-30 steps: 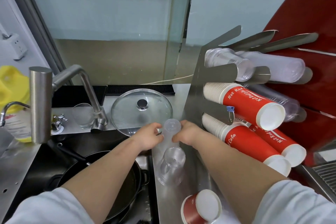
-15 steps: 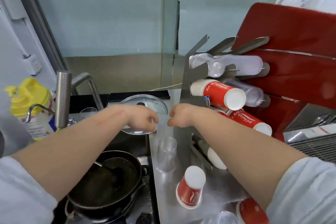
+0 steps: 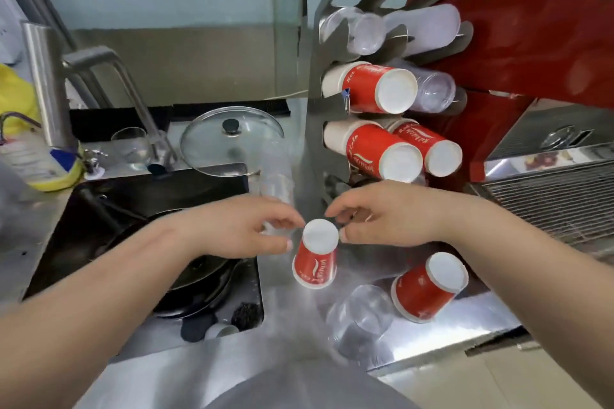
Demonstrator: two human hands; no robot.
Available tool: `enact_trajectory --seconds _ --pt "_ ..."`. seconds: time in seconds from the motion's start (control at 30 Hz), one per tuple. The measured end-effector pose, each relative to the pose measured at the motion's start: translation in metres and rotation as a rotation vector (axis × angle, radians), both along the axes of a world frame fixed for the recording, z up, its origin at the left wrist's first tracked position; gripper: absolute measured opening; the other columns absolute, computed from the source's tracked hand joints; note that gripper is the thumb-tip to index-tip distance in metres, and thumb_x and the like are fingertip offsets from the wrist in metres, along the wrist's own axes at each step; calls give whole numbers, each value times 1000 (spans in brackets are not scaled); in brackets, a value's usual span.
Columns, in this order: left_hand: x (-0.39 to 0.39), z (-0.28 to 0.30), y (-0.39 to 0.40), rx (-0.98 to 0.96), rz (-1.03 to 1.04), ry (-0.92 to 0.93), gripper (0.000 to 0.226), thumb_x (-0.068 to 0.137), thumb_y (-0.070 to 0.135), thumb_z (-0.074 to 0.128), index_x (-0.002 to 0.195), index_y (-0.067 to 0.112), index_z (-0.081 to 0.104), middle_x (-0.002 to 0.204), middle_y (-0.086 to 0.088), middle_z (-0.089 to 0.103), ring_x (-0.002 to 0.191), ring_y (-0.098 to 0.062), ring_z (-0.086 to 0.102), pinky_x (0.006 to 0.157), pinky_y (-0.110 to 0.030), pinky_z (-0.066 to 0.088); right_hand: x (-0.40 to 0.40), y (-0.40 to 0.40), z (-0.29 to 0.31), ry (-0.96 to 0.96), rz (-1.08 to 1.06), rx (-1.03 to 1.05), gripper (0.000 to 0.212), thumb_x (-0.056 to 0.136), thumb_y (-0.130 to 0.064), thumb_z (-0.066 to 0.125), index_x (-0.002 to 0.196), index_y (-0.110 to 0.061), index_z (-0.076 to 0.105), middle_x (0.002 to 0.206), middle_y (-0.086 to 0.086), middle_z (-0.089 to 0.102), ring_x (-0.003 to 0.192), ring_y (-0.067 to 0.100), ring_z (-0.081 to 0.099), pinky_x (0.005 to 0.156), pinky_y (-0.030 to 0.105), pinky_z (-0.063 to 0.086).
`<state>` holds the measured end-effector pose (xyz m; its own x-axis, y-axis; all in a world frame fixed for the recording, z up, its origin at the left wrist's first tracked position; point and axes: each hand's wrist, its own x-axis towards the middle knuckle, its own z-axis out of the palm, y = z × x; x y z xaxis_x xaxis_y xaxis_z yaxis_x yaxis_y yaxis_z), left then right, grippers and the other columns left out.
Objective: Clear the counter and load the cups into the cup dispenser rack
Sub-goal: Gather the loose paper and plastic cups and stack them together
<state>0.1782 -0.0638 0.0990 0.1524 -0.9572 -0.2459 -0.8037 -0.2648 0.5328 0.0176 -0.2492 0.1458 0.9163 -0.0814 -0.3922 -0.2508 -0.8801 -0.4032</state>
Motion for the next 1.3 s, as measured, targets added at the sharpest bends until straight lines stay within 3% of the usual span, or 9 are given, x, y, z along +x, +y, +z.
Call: enact_trajectory --seconds 0.13,0.27,0.4,0.5,0.67,0.8,0.93,1.17,1.3 --pt "-45 -35 6 -86 78 158 49 78 50 63 125 36 60 120 15 59 109 4 54 94 -22 48 -47 -3 -32 -77 -167 194 31 87 -30 64 117 -38 59 108 -20 65 99 -5 61 90 17 50" --pt "-81 -63 3 -128 100 257 61 73 55 63 130 35 54 125 15 54 111 5 51 94 -18 46 -80 2 -64 -152 -233 250 47 83 -11 64 122 -38 56 109 -27 58 102 -7 57 88 13 48" --pt "-103 -80 -6 -140 142 278 68 75 47 71 137 37 44 127 14 47 113 4 49 93 -15 45 -97 12 -85 -197 -230 241 56 80 -16 65 128 -40 50 105 -31 49 104 -5 52 92 20 45" --pt "-113 -88 -9 -159 156 249 73 80 43 73 143 29 40 133 13 44 115 3 46 97 -20 43 -102 14 -94 -250 -203 184 60 79 -21 65 133 -40 45 107 -30 46 99 -11 46 89 12 38" --pt "-122 -77 -34 -221 89 162 65 82 50 58 141 25 44 133 8 47 116 2 42 103 -21 38 -116 -4 -94 -415 -348 51 53 79 -17 67 129 -30 55 117 -14 54 101 -7 49 90 4 34" --pt "-130 -63 -76 -224 13 56 65 88 43 62 146 24 38 138 4 44 125 -6 42 103 -18 33 -130 -25 -97 -412 -455 -90 56 78 -18 69 131 -25 54 131 -5 52 121 17 44 101 20 30" --pt "-141 -64 -117 -122 -66 -25 68 86 39 62 145 17 36 135 -4 48 125 -17 45 104 -35 41 -141 -36 -103 -275 -541 -63 71 78 -27 69 142 -25 39 147 -1 36 136 23 30 112 33 28" --pt "-146 -80 -148 13 -54 -106 60 69 47 54 120 16 53 110 -5 61 102 -22 56 87 -42 51 -147 -43 -111 -236 -650 80 80 78 -16 69 147 -22 29 145 1 37 132 18 38 106 23 31" --pt "-147 -81 -146 -22 -27 -16 58 77 38 66 129 19 51 113 -4 58 104 -19 53 92 -40 47 -146 -46 -108 -275 -653 83 82 78 -21 71 148 -28 26 143 0 40 128 15 42 94 15 28"
